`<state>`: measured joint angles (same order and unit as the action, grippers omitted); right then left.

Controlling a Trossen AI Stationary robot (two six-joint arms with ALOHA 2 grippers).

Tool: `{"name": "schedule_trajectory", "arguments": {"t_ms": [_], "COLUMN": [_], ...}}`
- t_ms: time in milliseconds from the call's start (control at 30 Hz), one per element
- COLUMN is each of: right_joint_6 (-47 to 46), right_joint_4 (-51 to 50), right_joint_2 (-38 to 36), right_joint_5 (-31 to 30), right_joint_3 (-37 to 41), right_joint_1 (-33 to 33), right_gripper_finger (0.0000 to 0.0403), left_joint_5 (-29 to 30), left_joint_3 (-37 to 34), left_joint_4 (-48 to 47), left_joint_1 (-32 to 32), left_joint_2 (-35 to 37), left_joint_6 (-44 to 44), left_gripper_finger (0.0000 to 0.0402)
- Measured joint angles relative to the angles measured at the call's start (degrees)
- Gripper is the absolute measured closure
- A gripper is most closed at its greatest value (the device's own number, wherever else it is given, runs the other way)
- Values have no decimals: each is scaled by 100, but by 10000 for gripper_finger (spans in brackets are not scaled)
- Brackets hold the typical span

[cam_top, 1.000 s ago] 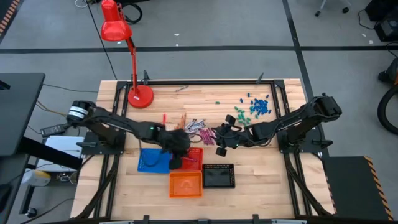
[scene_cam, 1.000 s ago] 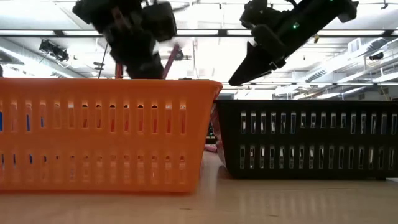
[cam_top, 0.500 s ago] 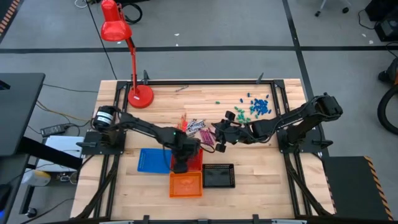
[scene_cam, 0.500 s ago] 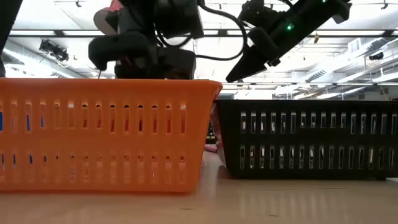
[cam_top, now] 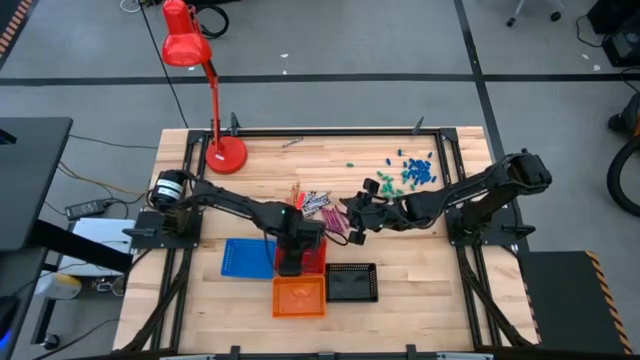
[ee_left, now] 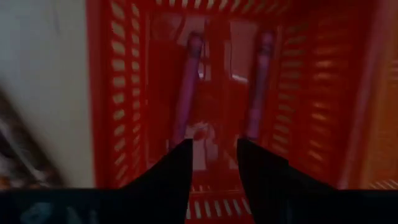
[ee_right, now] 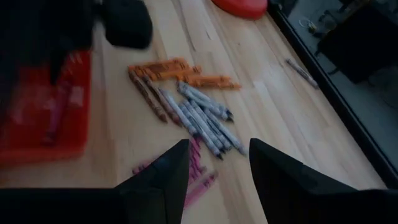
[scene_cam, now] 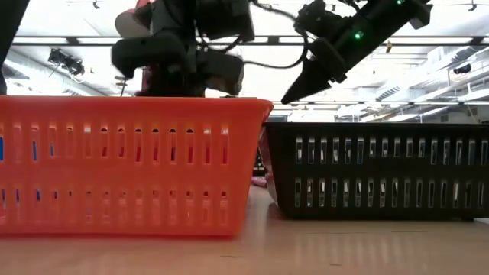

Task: Sort crayons
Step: Put the violet crayon into the red bin

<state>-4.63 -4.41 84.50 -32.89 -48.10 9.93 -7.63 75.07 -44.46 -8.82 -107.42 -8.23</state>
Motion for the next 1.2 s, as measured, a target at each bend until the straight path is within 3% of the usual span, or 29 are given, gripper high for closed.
{"name": "schedule_trajectory", "arguments": {"t_ms": [233,600,833,1000,1200], "right_joint_6": [-691,-964,-1276,-1446,-1530], "right_joint_4": [-610,243,351,433,759], "right_joint_2": [-30,937,1241,1397,1578], "right_joint_5": [383,697,746,882,1022], "right_joint_3": [35,306,306,306,334], "right_joint_1": [-209,-552,-594,-592,-590], "right_gripper_finger": [232,232,232,232,232], "left_joint_5": [123,2289,2346,2344,2350], "left_joint_3": [293,257,130,-531,-1035], "left_joint_4": [-28,334,829,1914,2380], "left_joint_1": [-1,11,22,-129,-71], "left_joint_2": [383,970,958,1109,1591], "left_joint_6": [668,1238,1567,1901,1867], "left_gripper_finger": [260,260,260,260,260]}}
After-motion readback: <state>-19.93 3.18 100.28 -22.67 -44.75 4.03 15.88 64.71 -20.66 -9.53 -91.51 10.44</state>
